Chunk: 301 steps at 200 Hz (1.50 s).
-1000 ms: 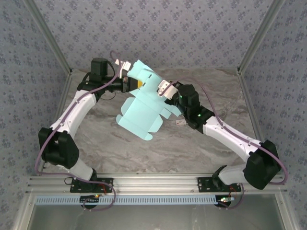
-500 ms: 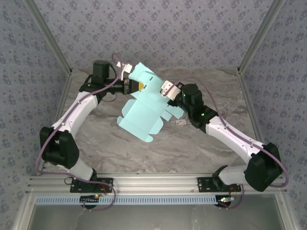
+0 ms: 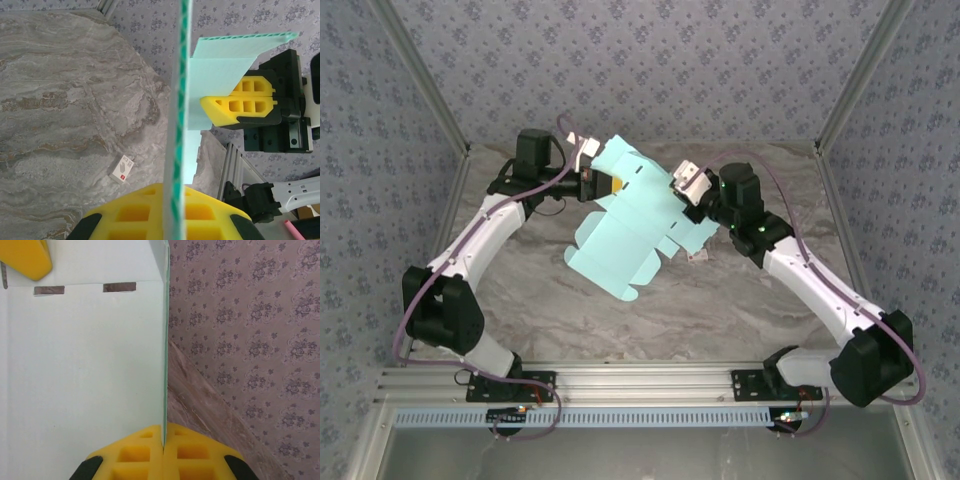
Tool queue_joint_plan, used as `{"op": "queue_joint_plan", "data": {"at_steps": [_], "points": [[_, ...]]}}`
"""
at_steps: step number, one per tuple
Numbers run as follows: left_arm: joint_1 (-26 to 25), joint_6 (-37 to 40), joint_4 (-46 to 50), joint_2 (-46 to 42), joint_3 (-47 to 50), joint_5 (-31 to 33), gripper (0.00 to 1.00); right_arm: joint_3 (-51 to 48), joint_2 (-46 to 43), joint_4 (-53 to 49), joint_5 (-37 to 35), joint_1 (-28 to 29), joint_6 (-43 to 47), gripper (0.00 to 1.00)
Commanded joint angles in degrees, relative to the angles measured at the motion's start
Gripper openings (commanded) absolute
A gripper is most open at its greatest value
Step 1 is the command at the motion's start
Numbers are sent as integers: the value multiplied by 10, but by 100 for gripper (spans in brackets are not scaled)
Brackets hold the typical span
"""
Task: Fold the paper box
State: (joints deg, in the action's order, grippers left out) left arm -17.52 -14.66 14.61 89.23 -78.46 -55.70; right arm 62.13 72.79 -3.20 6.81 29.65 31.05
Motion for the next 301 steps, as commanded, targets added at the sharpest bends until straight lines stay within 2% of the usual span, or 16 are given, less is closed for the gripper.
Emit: {"op": "queue_joint_plan", "data": {"at_steps": [1,18,48,86,117,141,171,205,238,266,301], "points": [[19,-22,-49,-17,-2,49,1,-13,-9,-11,-90,24,20,0],[19,-26,-49,-17,-2,55,2,-20,-7,3,-124,31,25,0],[19,-28,-48,-15,1,63,4,-19,-9,-12,-106,28,18,0],[19,-20,-46,-19,7,78,8,42,8,-126,33,-17,-32,0],[19,-17,-46,-20,13,84,12,76,18,-174,135,-50,-60,0],[19,-12,-43,-22,16,86,17,92,23,-200,178,-68,-69,0],[20,13,-35,-35,23,99,29,107,22,-228,211,-87,-67,0],[22,44,-41,-56,46,123,51,118,17,-244,264,-110,-79,0],[23,64,-52,-56,67,135,58,125,21,-245,313,-128,-102,0],[24,53,-57,-67,86,203,60,136,42,-260,358,-140,-146,0],[15,5,-47,-131,138,410,60,158,90,-296,399,-144,-227,0]]}}
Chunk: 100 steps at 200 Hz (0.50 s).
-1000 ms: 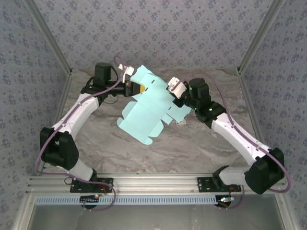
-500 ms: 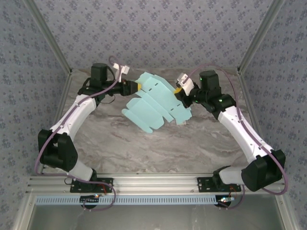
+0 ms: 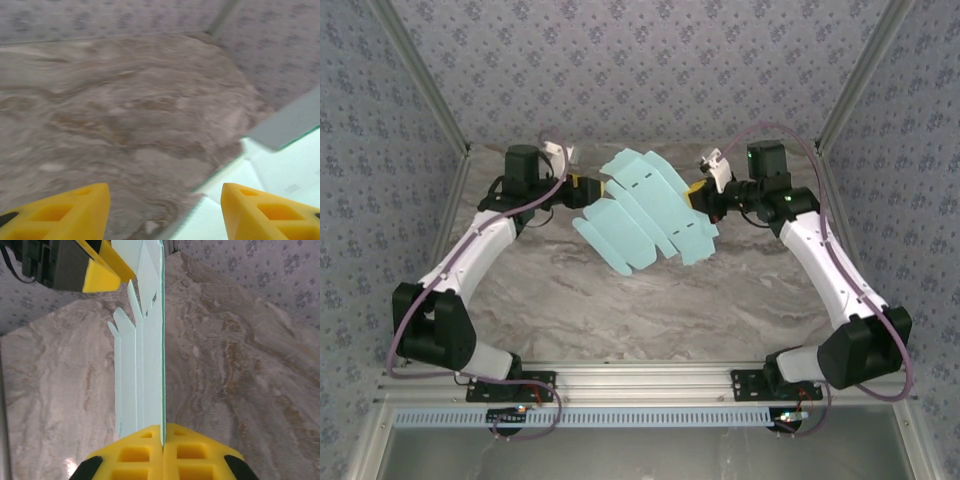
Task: Fold the paper box
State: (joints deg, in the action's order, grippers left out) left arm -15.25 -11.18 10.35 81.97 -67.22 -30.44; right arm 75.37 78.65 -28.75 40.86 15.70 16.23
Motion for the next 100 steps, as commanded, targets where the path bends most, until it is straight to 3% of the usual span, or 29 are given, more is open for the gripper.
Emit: {"op": "queue_joint_plan", "data": {"at_steps": [1,21,47,76,100], "points": [[-8,-30,-3,-60,27,161,60,26,33,-40,60,-4,-81,0],[-28,-33,9,-101,60,231,60,28,64,-45,86,-4,-122,0],[-66,-36,11,-159,109,267,60,31,106,-61,91,-5,-141,0],[-110,-47,-28,-203,174,218,61,54,160,-104,64,0,-137,0],[-141,-52,-62,-162,197,150,60,73,196,-121,20,8,-129,0]]}}
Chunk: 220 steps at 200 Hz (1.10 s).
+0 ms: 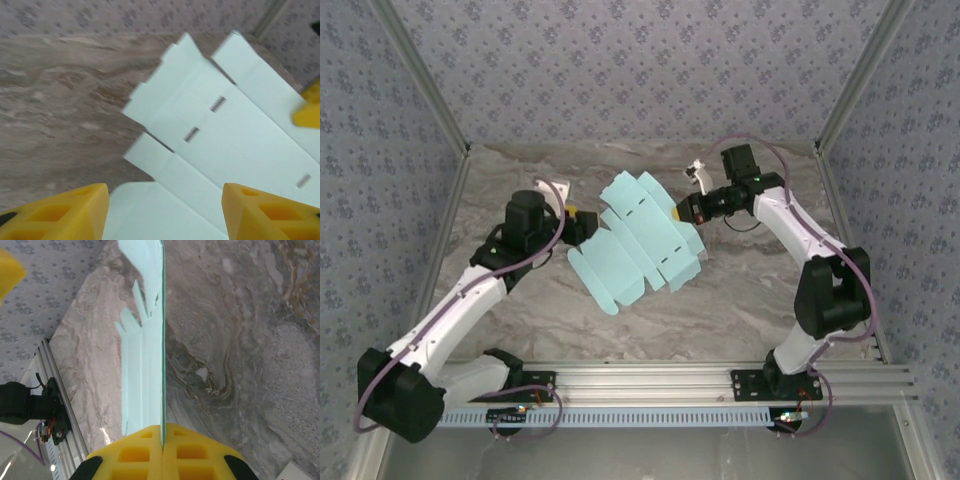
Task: Fold the paper box
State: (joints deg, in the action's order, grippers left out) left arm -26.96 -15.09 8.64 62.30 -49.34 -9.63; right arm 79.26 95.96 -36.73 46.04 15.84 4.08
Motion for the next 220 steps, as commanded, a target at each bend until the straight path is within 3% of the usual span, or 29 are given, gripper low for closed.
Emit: {"op": "queue_joint_plan", "data": {"at_steps": [1,43,98,220], "points": [[-25,-13,-45,37,18,-60,60,36,24,-42,-34,7,-7,0],[-71,9,-107,165,14,-94,46,76,72,-72,-109,20,19,0],[-76,8,-165,328,-6,-109,30,113,117,-91,-162,31,50,0],[-77,-33,-246,441,-21,-116,26,121,155,-82,-192,45,57,0]]}}
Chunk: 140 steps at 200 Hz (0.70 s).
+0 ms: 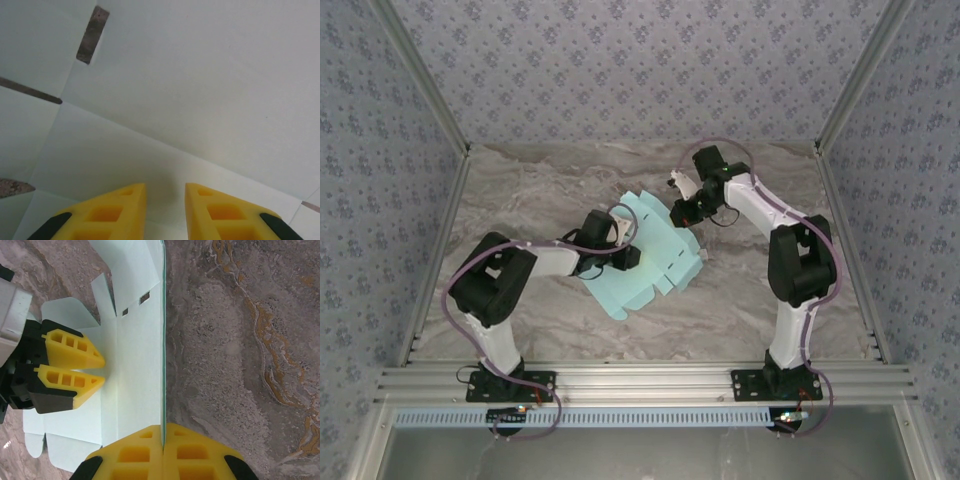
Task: Fold the paper box
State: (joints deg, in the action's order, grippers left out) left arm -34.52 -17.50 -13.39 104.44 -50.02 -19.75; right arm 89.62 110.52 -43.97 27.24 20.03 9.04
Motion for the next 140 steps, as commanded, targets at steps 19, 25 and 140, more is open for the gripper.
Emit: {"op": "queue_joint_plan", "data": {"at_steps": [19,25,140], "points": [[-3,-12,-27,33,-12,-12,24,20,10,-7,-5,4,5,0],[-3,-14,-29,36,-10,-9,23,22,9,-7,-6,6,5,0],[-14,-139,-202,77,72,46,20,-66,-62,92,-135,130,-81,0]]}}
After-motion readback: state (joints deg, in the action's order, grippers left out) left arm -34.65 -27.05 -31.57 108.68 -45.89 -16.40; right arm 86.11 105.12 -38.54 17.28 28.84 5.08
